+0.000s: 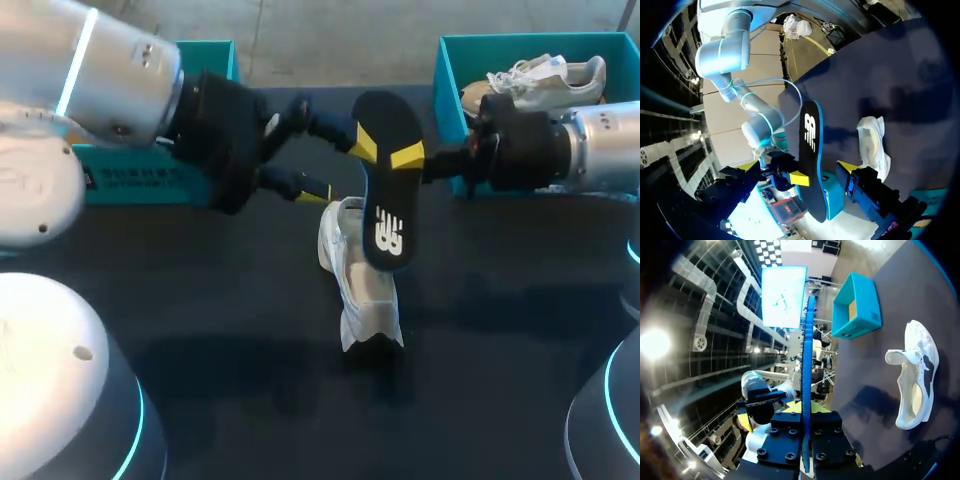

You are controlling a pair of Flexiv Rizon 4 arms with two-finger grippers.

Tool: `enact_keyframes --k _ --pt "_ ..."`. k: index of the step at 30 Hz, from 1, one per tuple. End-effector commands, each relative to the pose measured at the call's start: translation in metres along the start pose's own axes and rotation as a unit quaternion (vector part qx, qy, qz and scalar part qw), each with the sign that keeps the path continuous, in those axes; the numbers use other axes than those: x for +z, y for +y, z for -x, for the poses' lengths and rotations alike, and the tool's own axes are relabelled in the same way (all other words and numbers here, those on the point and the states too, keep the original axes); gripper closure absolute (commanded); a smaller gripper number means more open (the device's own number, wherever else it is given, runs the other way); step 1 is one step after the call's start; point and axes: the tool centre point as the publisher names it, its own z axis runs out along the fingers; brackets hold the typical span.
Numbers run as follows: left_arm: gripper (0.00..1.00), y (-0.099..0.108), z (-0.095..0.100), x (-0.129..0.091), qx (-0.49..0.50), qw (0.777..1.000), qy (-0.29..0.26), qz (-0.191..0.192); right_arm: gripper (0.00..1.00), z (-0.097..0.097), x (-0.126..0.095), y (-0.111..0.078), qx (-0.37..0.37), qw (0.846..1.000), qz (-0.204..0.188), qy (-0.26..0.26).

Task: Take the shoe out of the shoebox, open the shoe tongue, remove and reinsert the insole, then place the shoe into the shoebox

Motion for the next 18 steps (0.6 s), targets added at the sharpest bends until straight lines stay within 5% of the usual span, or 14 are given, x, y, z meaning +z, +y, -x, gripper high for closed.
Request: enact_keyframes --k 1,13,18 --pt "0.0 0.006 0.005 0.0 -0.005 0.991 0.13 0.006 1.0 0.002 0.004 0.0 0.003 1.0 0.001 0.0" --pt "0.0 0.006 0.005 0.0 -0.005 0.991 0.13 0.006 1.0 0.012 0.014 -0.002 0.021 1.0 -0.005 -0.003" --pt "0.0 0.024 0.015 -0.001 -0.056 0.979 0.195 0.028 1.0 0.014 0.015 -0.002 0.024 0.999 -0.008 -0.026"
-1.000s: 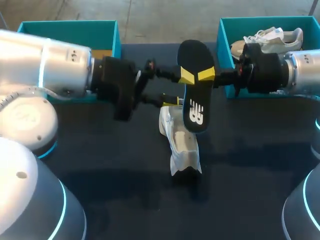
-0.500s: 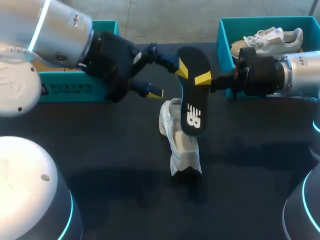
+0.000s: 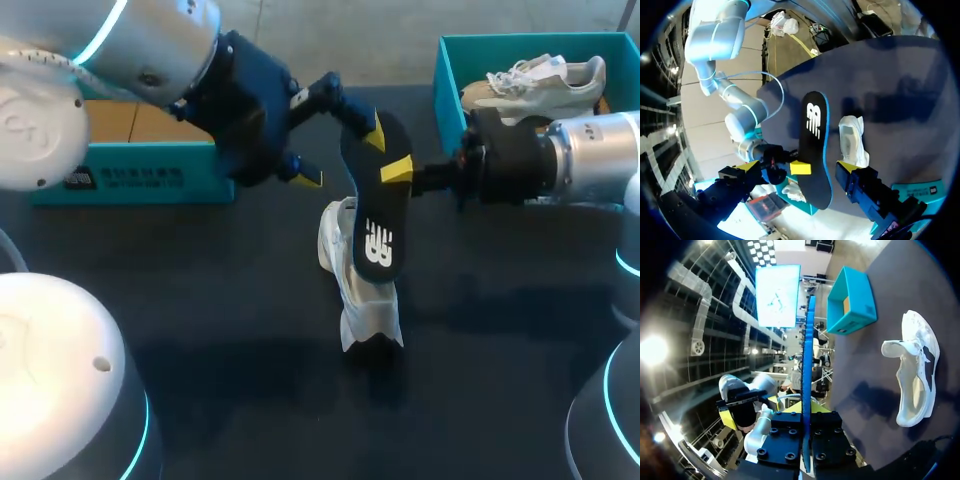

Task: Take the shoe out of the shoebox, open the shoe tongue, remove and reinsert the insole, then place the shoe into the shoebox

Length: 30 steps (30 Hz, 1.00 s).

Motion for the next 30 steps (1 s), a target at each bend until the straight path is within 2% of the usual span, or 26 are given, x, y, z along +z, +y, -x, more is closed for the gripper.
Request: enact_keyframes --k 1,5,9,11,26,30 --pt "0.0 0.012 0.011 0.003 -0.033 0.995 0.092 0.018 1.0 -0.001 0.003 0.003 0.004 1.0 -0.005 -0.027" --pt "0.0 0.017 0.013 0.004 -0.064 0.991 0.119 0.02 1.0 0.001 0.006 0.002 0.003 0.999 -0.008 -0.033" --pt "0.0 0.022 0.012 0.009 -0.064 0.986 0.154 0.005 1.0 0.001 0.007 0.0 0.0 0.999 -0.005 -0.032" --pt "0.0 0.025 0.011 0.011 -0.059 0.983 0.172 0.013 1.0 0.002 0.008 -0.002 0.0 1.0 -0.004 -0.031" --pt "0.0 0.025 0.011 0.012 -0.06 0.984 0.169 0.011 1.0 0.003 0.011 -0.004 0.0 0.999 -0.001 -0.032" --pt "0.0 0.027 0.008 0.017 -0.064 0.977 0.205 0.013 1.0 0.001 0.011 -0.005 -0.001 0.999 -0.002 -0.032"
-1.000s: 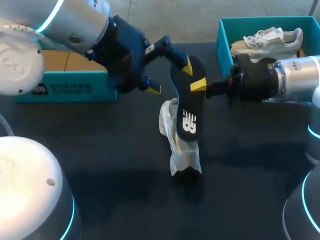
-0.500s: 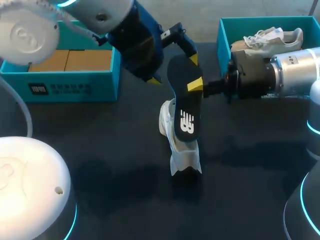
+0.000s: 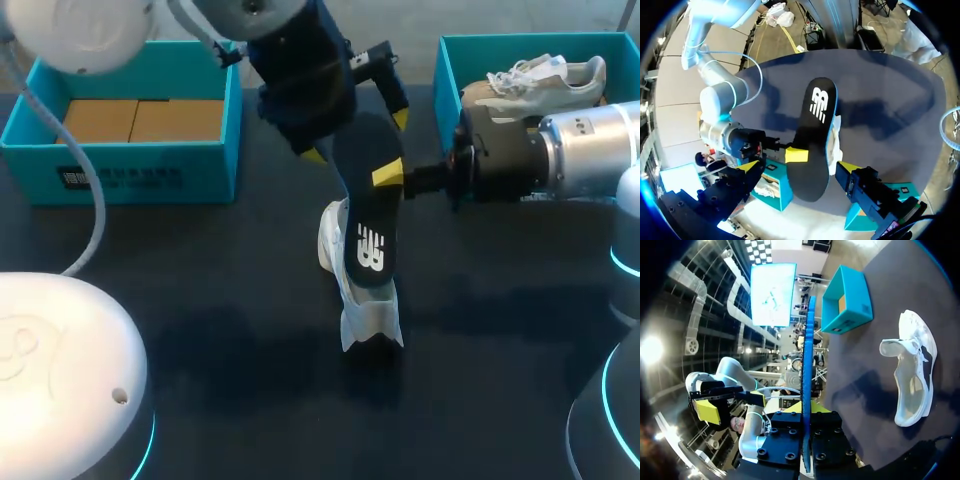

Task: Take the shoe out of the shoebox, open the shoe tongue, remove and reinsert the insole, then place the shoe into the shoebox

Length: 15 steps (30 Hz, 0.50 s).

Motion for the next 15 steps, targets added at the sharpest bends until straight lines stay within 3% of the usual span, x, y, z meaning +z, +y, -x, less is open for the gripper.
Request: enact_keyframes --k 1,4,15 --pt "0.0 0.003 0.005 0.006 0.001 0.999 0.044 0.0 1.0 -0.003 0.001 -0.002 0.0 1.0 0.001 -0.003" --pt "0.0 0.005 0.004 0.012 0.005 0.996 0.084 0.006 1.0 -0.003 0.001 -0.003 0.0 1.0 0.002 -0.003" --pt "0.0 0.019 0.011 -0.002 -0.009 0.994 0.107 -0.001 1.0 -0.002 0.004 -0.003 0.0 1.0 0.003 -0.002"
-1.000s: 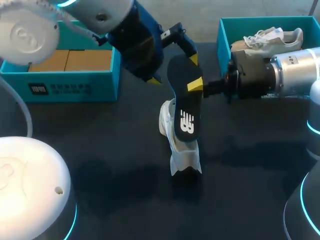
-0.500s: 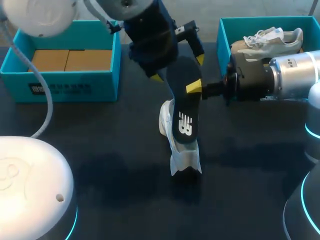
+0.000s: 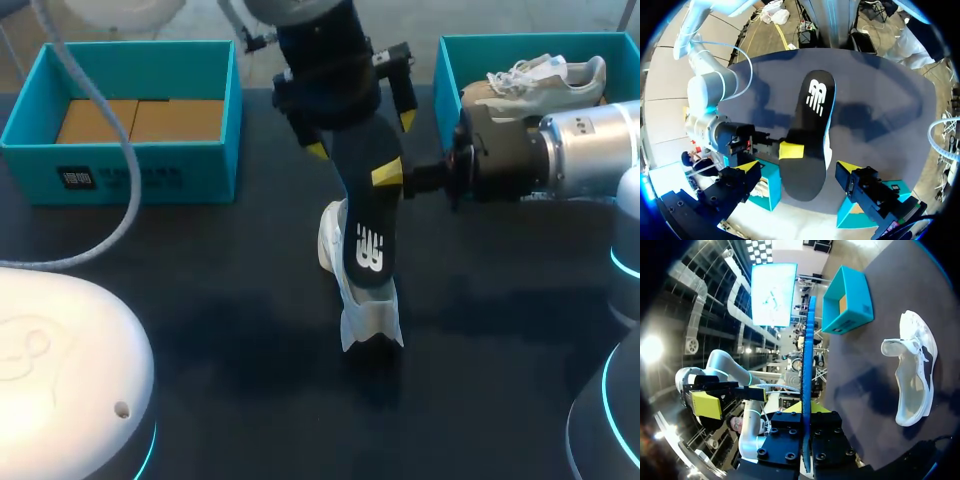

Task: Take the shoe out of the shoebox, open the shoe tongue, remove and reinsert the insole, then place the shoe into the shoebox

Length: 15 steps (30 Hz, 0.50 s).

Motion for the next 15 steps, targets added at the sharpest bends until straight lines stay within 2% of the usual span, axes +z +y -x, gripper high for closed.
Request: enact_keyframes --k 1,9,15 --pt "0.0 0.008 0.005 -0.011 0.003 0.999 0.045 -0.005 1.0 0.002 0.003 -0.002 0.003 1.0 0.001 -0.002" --pt "0.0 0.014 0.005 -0.025 0.011 0.998 0.054 0.005 1.0 0.002 0.004 -0.003 0.004 1.0 0.002 -0.002" --pt "0.0 0.014 0.003 -0.024 0.013 0.998 0.054 0.007 1.0 -0.001 0.003 -0.002 0.002 1.0 0.001 -0.005"
